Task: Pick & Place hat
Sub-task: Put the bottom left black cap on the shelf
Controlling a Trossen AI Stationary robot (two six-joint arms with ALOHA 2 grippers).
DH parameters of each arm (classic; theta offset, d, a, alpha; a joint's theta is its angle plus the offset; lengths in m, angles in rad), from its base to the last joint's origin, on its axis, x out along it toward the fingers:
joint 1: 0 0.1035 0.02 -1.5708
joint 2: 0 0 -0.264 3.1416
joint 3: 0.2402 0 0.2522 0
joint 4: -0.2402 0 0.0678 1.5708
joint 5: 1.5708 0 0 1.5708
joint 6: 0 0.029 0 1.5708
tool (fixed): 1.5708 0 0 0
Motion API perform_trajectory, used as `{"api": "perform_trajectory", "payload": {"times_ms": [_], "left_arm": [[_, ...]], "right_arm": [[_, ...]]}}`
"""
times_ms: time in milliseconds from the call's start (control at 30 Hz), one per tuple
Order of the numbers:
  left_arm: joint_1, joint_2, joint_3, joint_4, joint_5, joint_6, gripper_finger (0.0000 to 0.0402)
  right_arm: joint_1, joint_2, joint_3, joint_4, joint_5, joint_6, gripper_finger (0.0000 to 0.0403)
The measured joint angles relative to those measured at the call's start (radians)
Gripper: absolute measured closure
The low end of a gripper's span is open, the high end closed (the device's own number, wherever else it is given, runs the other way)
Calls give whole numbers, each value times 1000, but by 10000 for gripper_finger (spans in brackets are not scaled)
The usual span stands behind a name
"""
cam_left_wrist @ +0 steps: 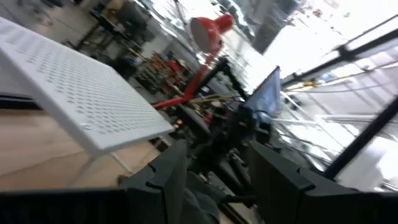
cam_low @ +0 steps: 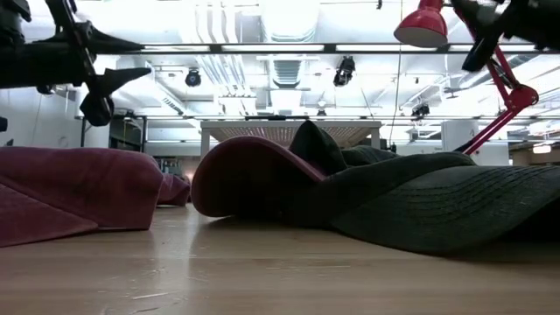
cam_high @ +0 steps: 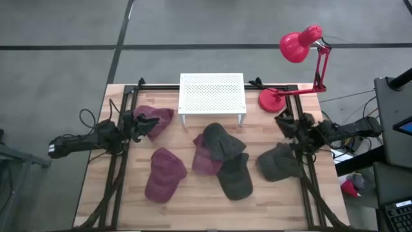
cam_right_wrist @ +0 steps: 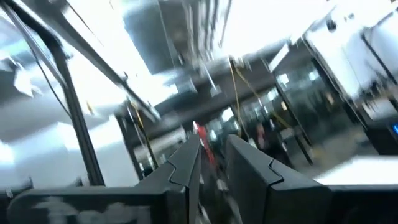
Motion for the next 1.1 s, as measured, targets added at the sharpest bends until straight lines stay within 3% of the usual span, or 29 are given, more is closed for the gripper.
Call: {"api": "perform_trajectory", "payload": {"times_ms": [167, 333, 700, 867, 1100], "left_arm": [[0, 25, 0, 89, 82, 44, 239], [-1, 83, 15, 128, 114, 92, 239], [-1, 392, 183, 129, 99, 318, 239], [-1, 524, 293, 78, 98, 431, 239], [-1, 667, 440, -110, 95, 531, 239]], "right_arm": [[0, 0, 0, 123, -86, -19, 335], [0, 0, 0, 130, -99, -32, 329], [0, 25, 4, 86, -76, 189, 323], [0, 85, 79, -295, 8, 327, 323], [1, 204, 265, -944, -81, 428, 317]]}}
